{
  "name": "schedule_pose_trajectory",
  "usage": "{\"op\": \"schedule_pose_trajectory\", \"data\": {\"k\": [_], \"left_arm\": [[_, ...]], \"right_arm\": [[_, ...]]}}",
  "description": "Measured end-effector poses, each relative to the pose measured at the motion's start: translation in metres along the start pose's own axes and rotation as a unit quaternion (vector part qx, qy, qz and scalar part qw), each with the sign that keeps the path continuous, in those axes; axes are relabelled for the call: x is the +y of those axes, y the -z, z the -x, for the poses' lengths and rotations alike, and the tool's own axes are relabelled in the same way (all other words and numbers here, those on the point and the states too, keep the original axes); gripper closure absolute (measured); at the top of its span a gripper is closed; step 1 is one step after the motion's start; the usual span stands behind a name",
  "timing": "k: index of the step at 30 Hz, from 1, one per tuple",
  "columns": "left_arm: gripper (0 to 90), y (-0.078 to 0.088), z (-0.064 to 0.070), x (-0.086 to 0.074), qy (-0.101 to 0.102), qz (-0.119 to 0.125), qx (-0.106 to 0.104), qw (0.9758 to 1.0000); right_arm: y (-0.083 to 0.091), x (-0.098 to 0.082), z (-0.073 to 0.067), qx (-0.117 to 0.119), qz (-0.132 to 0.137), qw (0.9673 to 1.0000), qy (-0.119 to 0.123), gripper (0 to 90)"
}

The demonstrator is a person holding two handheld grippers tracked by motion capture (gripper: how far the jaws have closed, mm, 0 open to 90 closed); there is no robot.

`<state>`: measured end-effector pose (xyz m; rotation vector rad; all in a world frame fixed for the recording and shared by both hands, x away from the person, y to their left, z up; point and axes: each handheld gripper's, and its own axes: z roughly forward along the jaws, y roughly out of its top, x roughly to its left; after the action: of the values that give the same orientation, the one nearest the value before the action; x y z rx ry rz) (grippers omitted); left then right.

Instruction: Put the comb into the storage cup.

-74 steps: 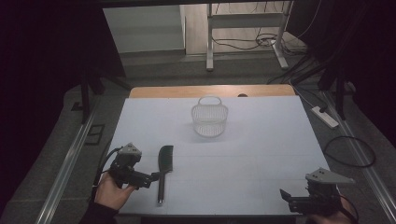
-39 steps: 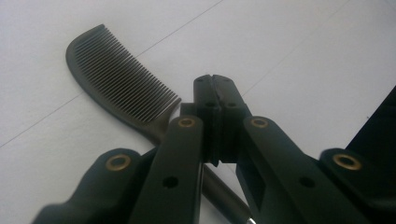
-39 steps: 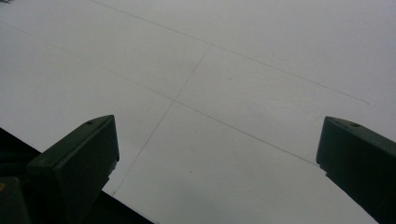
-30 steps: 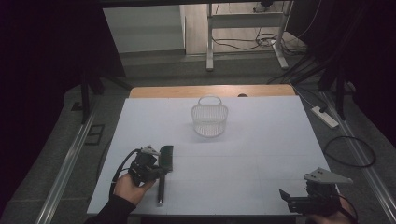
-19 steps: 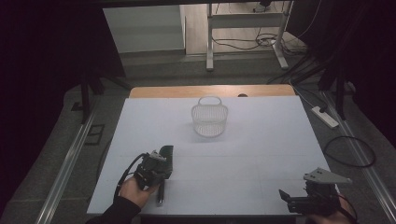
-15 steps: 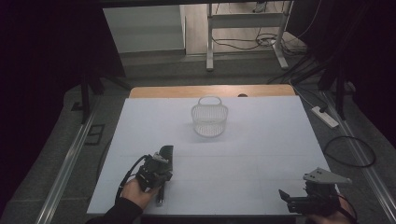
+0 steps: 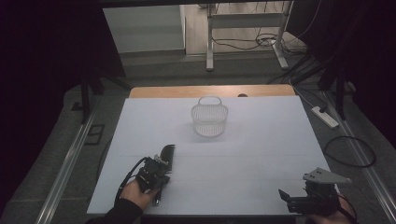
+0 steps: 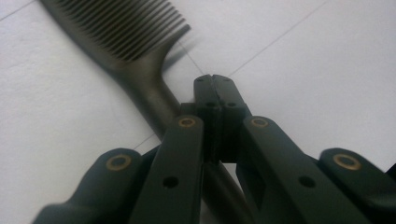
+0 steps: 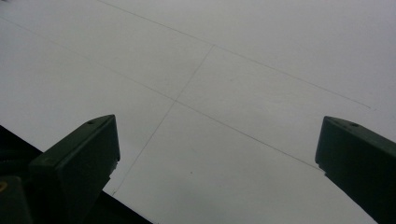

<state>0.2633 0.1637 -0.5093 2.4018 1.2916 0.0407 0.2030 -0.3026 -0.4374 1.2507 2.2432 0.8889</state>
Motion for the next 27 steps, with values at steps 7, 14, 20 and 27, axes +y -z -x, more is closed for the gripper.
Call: {"op": "schedule_pose_trajectory", "data": {"k": [7, 14, 20, 27], "left_arm": [[89.3, 0.001, -0.005, -0.001, 0.009, -0.007, 0.001, 0.9999], [89.3, -0.001, -0.002, -0.002, 0.003, -0.025, 0.008, 0.9997], [89.3, 0.002, -0.006, -0.003, 0.014, -0.026, 0.02, 0.9994], [89.2, 0.004, -0.012, -0.004, 0.03, -0.032, 0.039, 0.9983]], "right_arm": [[0.0, 0.0, 0.0, 0.001, 0.0, 1.0, 0.0, 0.3], [0.0, 0.0, 0.0, 0.001, 0.0, 1.0, -0.001, 0.3], [0.0, 0.0, 0.0, 0.002, 0.001, 1.0, 0.0, 0.4], [0.0, 0.0, 0.0, 0.002, 0.001, 1.0, 0.001, 0.4]]}}
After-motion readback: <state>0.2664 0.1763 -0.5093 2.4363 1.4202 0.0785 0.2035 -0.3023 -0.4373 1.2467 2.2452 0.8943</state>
